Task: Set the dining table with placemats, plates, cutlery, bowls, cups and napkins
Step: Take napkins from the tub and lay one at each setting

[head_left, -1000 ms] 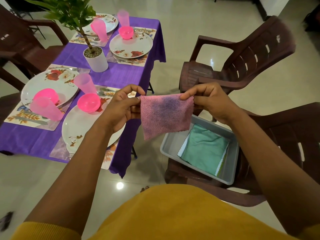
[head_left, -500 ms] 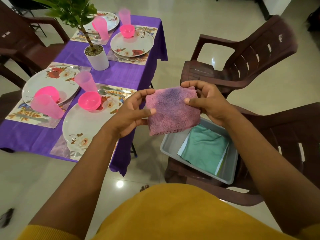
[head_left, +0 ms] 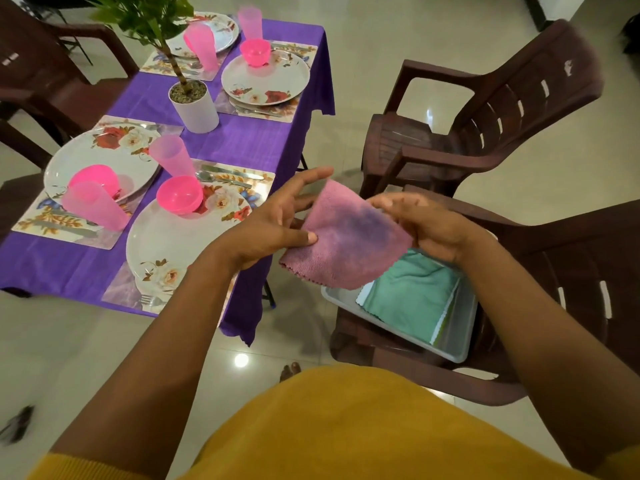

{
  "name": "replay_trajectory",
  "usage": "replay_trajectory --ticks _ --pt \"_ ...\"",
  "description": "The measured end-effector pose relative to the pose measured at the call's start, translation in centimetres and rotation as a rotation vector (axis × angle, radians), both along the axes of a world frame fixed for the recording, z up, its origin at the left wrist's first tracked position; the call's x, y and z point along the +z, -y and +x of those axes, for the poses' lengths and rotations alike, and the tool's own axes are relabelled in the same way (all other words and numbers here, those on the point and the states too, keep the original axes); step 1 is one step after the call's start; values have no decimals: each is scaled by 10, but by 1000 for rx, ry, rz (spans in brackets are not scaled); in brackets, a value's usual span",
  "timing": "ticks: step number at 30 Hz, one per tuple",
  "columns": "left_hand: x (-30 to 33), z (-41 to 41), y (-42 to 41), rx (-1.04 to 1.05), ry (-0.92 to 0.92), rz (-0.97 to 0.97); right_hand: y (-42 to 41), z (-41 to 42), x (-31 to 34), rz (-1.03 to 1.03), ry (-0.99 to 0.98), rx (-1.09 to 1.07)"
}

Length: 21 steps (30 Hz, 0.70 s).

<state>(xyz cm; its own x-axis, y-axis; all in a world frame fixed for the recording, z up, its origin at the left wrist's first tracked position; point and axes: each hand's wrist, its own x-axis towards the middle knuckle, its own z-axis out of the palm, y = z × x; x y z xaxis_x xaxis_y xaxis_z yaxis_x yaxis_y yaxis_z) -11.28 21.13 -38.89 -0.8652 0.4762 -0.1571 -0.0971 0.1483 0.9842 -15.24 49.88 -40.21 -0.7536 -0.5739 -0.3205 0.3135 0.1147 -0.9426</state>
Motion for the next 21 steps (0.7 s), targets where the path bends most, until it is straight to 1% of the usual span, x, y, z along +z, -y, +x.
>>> replay_trajectory --ticks 3,6,8,11,15,17,21 --pt "2 -2 -7 -84 -31 -129 11 0 -1 192 -107 104" --pt "-1 -3 -7 -32 -57 -185 23 2 0 234 -212 65" --pt "-3 -1 -5 80 -103 -208 26 3 -1 219 -233 -13" --pt "-9 4 3 272 -144 -224 26 6 -8 134 -210 -136" --pt "-20 16 12 390 -129 -159 26 11 -22 63 -156 -257" --pt "-24 19 13 447 -146 -139 28 14 -25 63 -151 -245" --pt "-26 21 14 535 -159 -136 34 18 -21 20 -132 -118"
